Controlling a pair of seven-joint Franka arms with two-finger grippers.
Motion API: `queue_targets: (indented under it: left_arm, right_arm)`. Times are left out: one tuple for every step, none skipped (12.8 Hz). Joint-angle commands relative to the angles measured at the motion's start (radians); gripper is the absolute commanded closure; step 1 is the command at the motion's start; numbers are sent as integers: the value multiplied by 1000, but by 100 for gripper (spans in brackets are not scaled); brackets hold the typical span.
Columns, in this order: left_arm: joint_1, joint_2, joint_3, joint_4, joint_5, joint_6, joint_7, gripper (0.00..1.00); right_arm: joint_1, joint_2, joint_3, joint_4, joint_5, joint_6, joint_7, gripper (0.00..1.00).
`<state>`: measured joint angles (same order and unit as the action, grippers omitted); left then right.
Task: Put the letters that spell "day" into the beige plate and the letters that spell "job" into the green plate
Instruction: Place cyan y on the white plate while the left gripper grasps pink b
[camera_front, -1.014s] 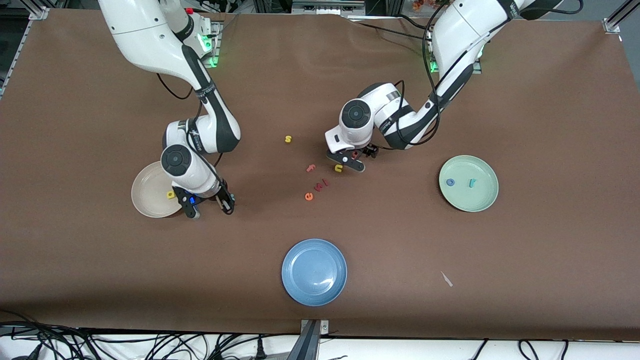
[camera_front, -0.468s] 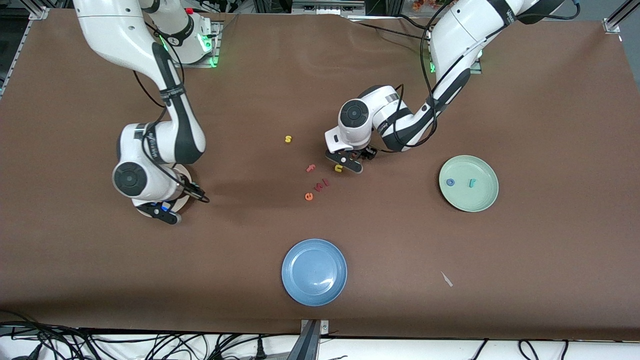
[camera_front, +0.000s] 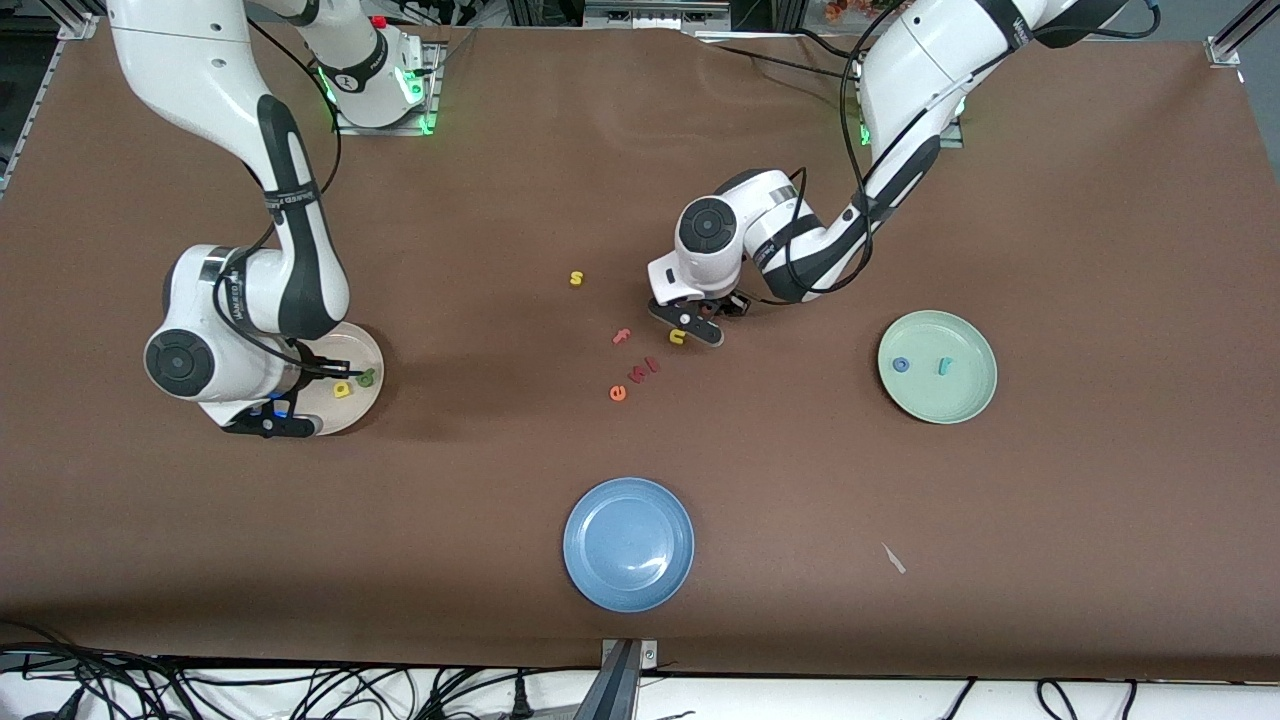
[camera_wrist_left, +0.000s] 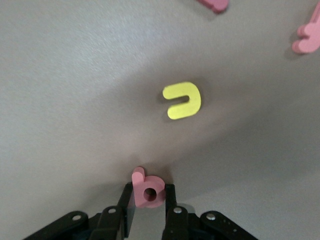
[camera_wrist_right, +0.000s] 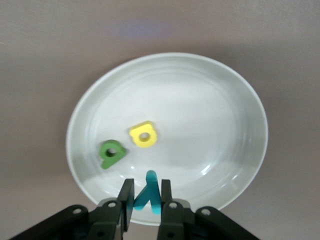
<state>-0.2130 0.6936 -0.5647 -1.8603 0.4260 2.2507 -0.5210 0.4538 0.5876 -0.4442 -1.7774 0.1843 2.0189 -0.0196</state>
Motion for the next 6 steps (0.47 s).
queue_targets:
  left_arm:
    - [6, -87, 2, 6, 16, -104, 9, 95]
    - [7, -117, 2, 9, 8, -159, 9, 95]
    - [26, -146, 2, 9, 8, -211, 10, 95]
    - [47, -170, -1, 9, 8, -255, 19, 95]
    - [63, -193, -1, 10, 7, -294, 53, 94]
    - [88, -216, -1, 9, 5, -343, 97, 95]
  right_arm:
    - [9, -5, 4, 4, 3, -6, 9, 0]
    - [22, -9, 8, 18, 1, -8, 56, 0]
    - [42, -9, 10, 39, 3, -34, 108, 0]
    - [68, -9, 10, 59, 3, -73, 159, 0]
    - [94, -11, 12, 78, 4, -121, 217, 0]
    - [132, -11, 13, 96, 6, -179, 299, 0]
